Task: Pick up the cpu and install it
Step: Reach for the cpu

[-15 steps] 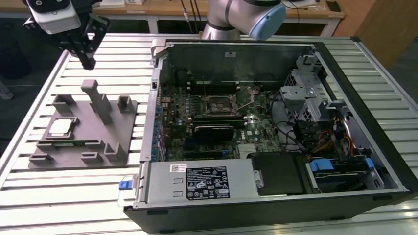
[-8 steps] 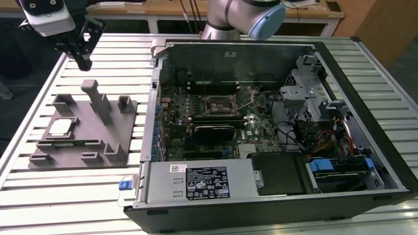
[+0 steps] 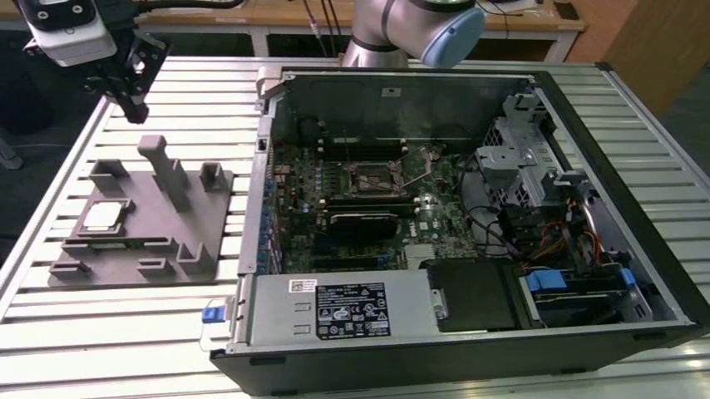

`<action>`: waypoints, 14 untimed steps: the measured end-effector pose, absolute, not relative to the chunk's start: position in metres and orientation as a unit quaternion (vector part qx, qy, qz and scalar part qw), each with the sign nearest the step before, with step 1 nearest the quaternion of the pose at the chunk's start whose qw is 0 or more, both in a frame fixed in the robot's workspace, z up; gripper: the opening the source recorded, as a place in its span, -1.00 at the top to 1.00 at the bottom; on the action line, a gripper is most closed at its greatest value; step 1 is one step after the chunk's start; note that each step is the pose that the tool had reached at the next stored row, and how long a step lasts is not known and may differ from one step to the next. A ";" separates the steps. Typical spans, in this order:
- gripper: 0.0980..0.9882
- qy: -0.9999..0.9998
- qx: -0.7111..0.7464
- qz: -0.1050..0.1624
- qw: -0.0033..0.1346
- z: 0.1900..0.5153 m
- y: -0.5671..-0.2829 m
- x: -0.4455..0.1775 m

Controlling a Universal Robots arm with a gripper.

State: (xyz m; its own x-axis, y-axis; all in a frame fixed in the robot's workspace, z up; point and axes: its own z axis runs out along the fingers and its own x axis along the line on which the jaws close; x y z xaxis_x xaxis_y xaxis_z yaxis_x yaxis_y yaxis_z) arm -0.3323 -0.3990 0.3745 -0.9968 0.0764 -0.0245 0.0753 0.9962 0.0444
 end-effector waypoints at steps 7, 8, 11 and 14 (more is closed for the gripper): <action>0.98 0.999 0.038 0.022 0.013 0.370 -0.399 -0.341; 0.98 0.999 0.038 0.022 0.013 0.369 -0.399 -0.343; 0.98 0.999 0.038 0.022 0.013 0.366 -0.399 -0.347; 0.98 0.999 0.038 0.021 0.013 0.363 -0.399 -0.351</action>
State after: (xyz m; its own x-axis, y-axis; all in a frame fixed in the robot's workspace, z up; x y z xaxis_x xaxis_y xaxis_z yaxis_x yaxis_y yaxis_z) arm -0.3511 -0.3989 0.3630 -0.9968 0.0764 -0.0244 0.0753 0.9962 0.0438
